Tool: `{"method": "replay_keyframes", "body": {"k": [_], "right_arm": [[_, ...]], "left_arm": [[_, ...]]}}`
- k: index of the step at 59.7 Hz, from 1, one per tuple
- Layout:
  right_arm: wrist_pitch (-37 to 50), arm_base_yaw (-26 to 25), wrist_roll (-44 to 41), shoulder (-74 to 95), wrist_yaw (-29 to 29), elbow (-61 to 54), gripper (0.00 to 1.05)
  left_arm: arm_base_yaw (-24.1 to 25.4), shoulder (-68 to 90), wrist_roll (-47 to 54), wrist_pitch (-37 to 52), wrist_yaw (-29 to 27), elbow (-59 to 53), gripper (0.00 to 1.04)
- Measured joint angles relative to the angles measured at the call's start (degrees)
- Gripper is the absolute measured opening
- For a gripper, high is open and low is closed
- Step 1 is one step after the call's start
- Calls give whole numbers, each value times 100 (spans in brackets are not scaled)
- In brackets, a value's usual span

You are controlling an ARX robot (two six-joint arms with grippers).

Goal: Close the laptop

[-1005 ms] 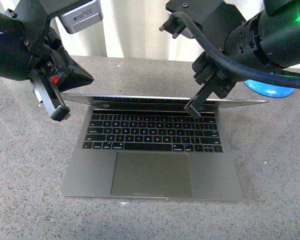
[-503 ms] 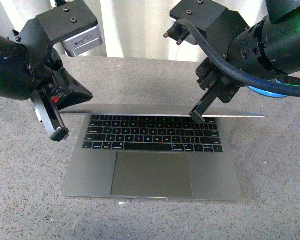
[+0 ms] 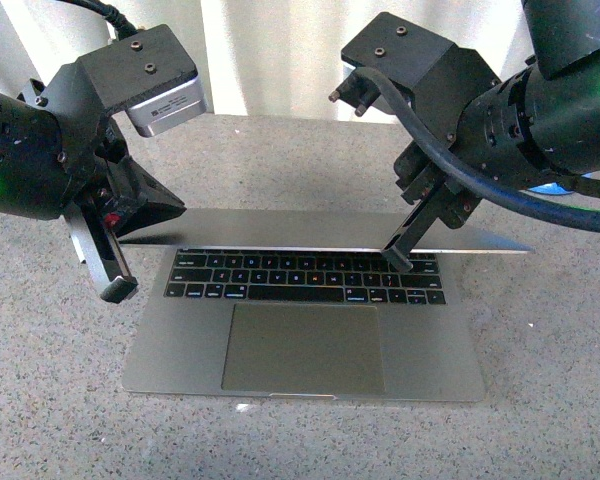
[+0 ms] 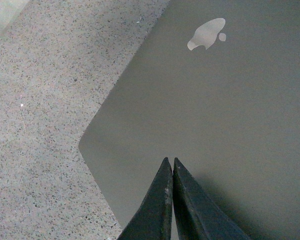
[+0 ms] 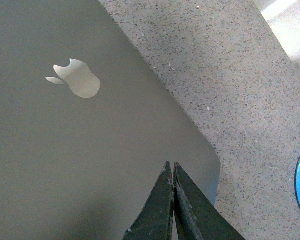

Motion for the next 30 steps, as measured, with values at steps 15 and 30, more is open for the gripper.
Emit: {"method": "replay_keyframes", "body": {"k": [15, 30], "right_arm": [[59, 76, 103, 0, -4, -63, 1], [221, 114, 236, 0, -7, -280, 1]], "left_arm": [[0, 26, 2, 63, 9, -37, 4], [0, 136, 2, 131, 11, -79, 4]]}}
